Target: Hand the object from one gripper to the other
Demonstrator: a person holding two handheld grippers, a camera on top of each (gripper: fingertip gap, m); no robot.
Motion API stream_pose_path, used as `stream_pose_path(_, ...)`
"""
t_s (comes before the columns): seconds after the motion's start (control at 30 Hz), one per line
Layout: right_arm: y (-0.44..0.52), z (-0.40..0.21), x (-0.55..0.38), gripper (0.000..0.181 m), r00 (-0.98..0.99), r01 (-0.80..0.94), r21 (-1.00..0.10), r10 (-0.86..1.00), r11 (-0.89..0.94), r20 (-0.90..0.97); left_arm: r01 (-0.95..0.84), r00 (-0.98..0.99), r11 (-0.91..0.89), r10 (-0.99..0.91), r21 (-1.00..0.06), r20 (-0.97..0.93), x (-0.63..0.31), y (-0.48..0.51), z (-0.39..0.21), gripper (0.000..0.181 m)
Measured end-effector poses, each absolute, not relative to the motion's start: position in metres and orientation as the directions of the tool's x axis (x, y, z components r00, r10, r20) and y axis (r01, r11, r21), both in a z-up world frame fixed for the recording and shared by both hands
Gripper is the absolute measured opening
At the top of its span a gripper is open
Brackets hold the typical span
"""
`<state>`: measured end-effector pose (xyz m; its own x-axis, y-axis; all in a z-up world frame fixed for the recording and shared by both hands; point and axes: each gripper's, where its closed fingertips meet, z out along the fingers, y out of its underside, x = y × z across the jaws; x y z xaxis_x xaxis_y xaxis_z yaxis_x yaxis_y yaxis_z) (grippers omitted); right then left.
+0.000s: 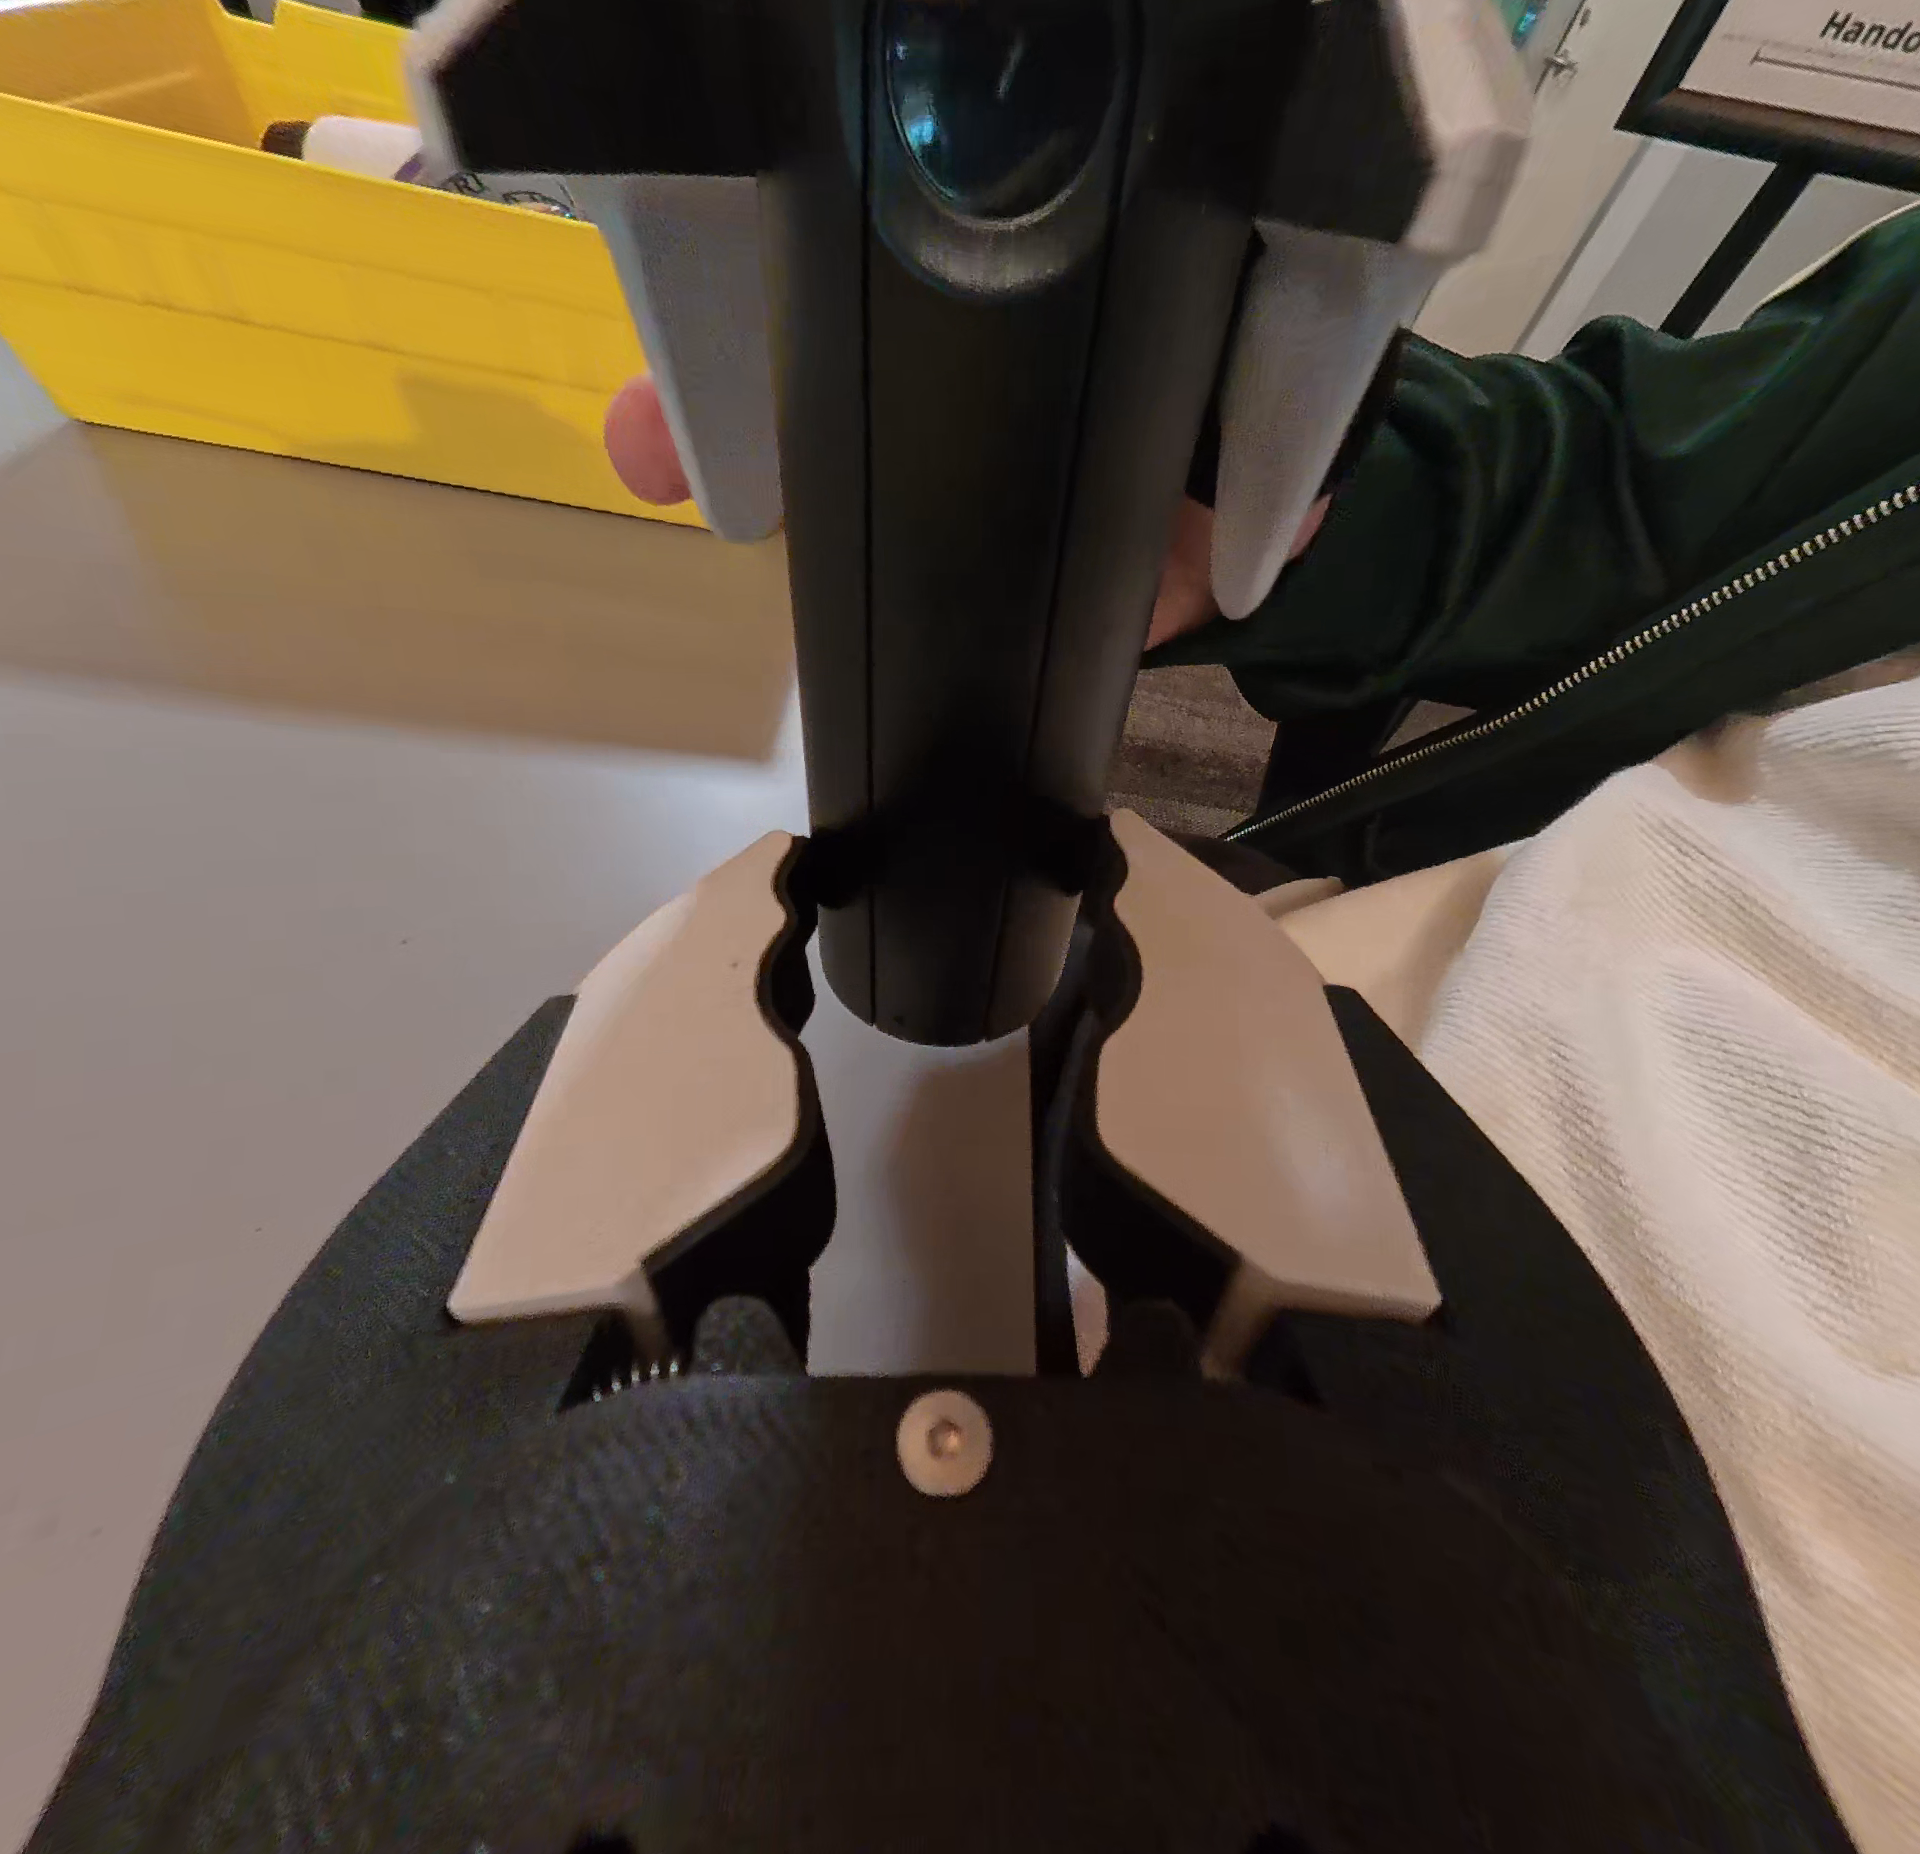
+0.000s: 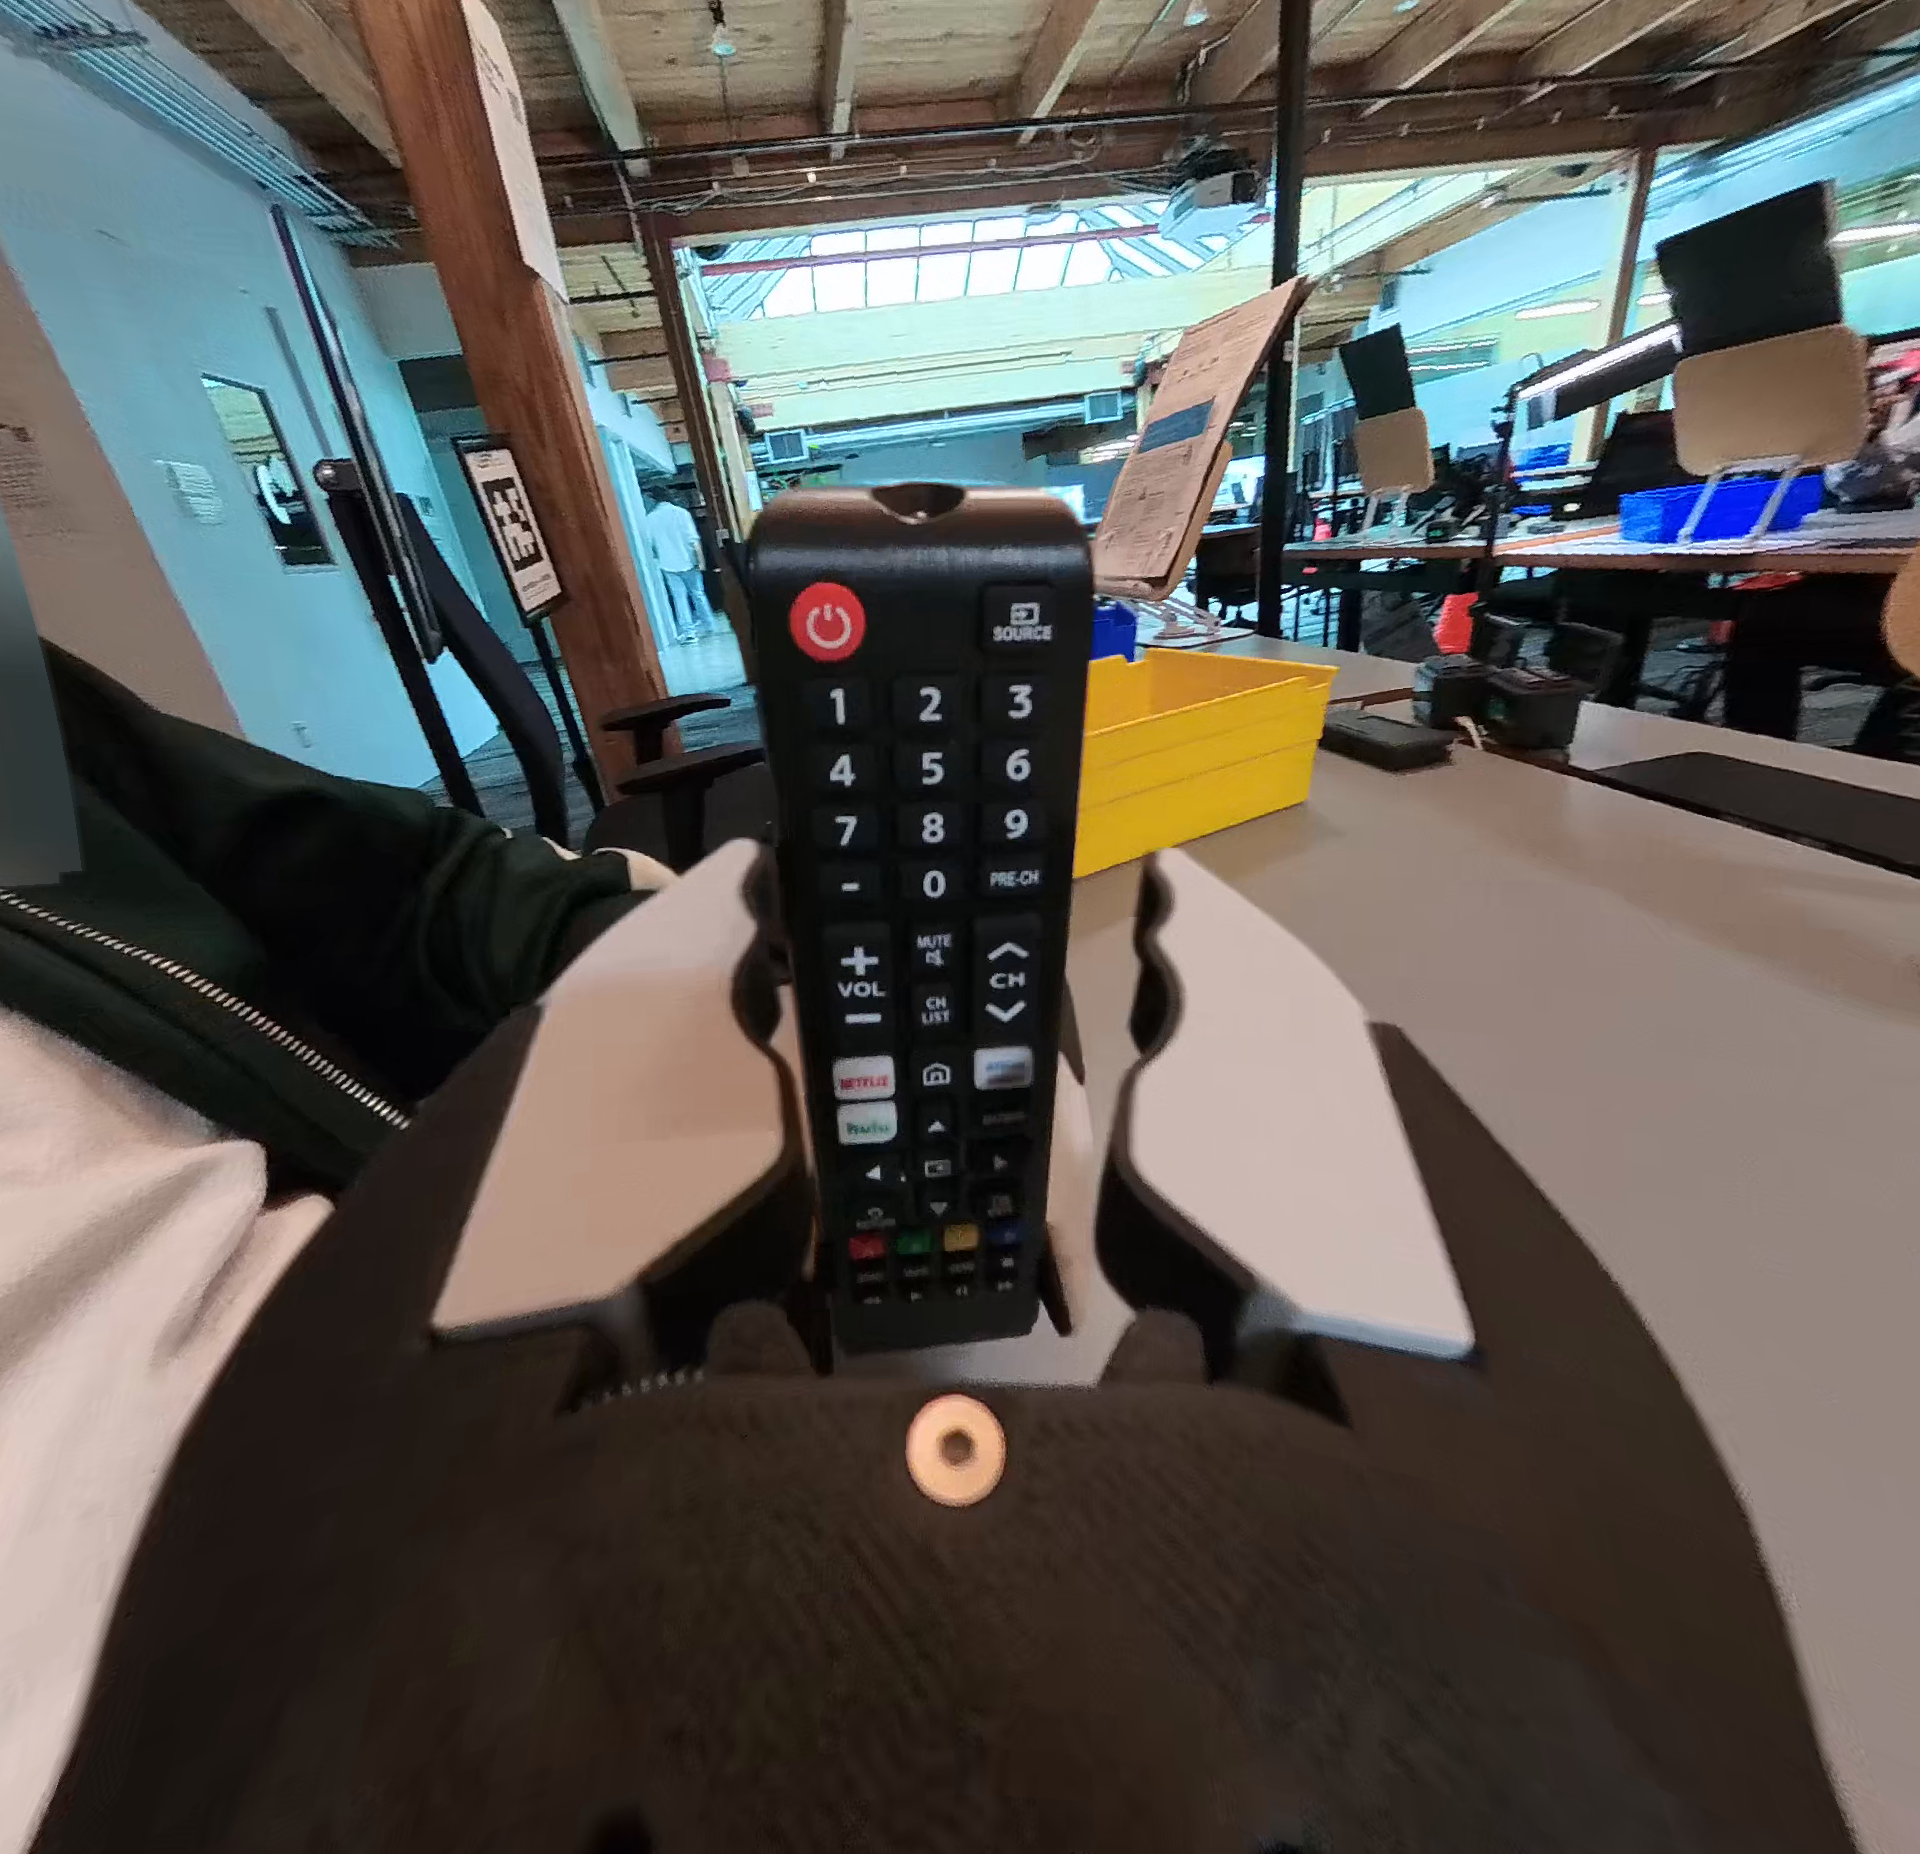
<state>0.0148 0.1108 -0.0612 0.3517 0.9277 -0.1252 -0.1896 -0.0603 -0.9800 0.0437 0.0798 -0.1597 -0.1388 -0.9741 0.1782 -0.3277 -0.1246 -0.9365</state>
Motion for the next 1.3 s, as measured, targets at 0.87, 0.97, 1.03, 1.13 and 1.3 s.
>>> stream_pose_path(0.87,0.111,-0.084,0.002,0.052,0.404,-0.078,-0.995,0.911,-0.063,-0.09,0.003,-0.157,-0.095,-0.983,-0.996,0.093,0.016,0.092,-0.063,0.08)
stream_pose_path(0.97,0.103,-0.087,-0.01,0.052,0.373,-0.07,-0.996,0.924,-0.064,-0.085,-0.008,-0.148,-0.051,-0.988,-0.999,0.052,0.018,0.082,-0.058,0.077)
stream_pose_path(1.03,0.095,-0.086,-0.017,0.053,0.336,-0.069,-0.996,0.939,-0.05,-0.071,0.011,-0.154,-0.047,-0.987,-0.999,0.045,0.018,0.077,-0.054,0.074)
stream_pose_path(1.13,0.084,-0.083,-0.024,0.053,0.288,-0.079,-0.996,0.956,-0.037,-0.058,0.029,-0.177,-0.054,-0.983,-0.998,0.048,0.017,0.072,-0.05,0.072)
stream_pose_path(1.3,0.079,-0.084,-0.028,0.053,0.256,-0.076,-0.996,0.965,-0.037,-0.056,0.056,-0.219,-0.088,-0.973,-0.995,0.074,0.013,0.068,-0.043,0.065)
